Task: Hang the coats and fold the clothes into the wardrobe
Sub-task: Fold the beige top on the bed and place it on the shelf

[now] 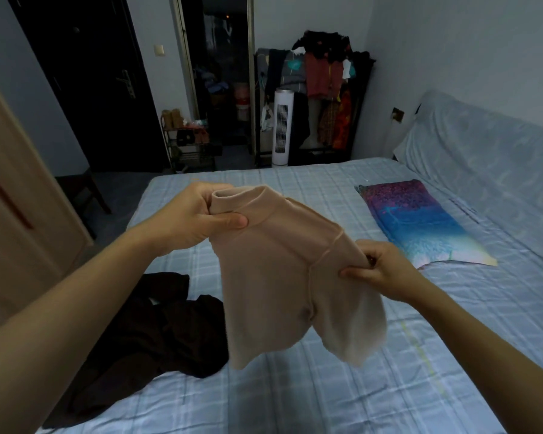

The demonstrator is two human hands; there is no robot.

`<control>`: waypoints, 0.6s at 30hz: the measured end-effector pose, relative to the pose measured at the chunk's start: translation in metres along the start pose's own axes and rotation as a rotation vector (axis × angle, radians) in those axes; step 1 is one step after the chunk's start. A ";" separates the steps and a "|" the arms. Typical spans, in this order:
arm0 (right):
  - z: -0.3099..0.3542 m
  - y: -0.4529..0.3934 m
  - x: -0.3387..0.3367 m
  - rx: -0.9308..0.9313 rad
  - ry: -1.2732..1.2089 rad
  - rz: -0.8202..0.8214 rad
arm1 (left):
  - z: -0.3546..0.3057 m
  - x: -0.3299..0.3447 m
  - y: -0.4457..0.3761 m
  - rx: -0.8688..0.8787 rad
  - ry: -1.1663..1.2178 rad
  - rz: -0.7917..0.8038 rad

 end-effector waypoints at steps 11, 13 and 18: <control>-0.069 0.004 0.035 0.158 -0.257 0.039 | 0.060 0.000 -0.032 -0.122 -0.023 -0.031; -0.087 -0.003 0.038 0.198 -0.262 0.066 | 0.081 -0.003 -0.046 -0.145 -0.040 -0.054; -0.136 -0.048 0.030 0.254 -0.136 -0.024 | 0.136 -0.020 -0.096 -0.194 -0.148 -0.160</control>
Point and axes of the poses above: each hand's wrist, its own y-axis away from the middle knuckle, its own x-axis out of the palm, z = x × y, the point moved 10 cm from there along -y, towards the middle knuckle, and after that the axes turned 8 degrees about y, right-handed, at the moved point
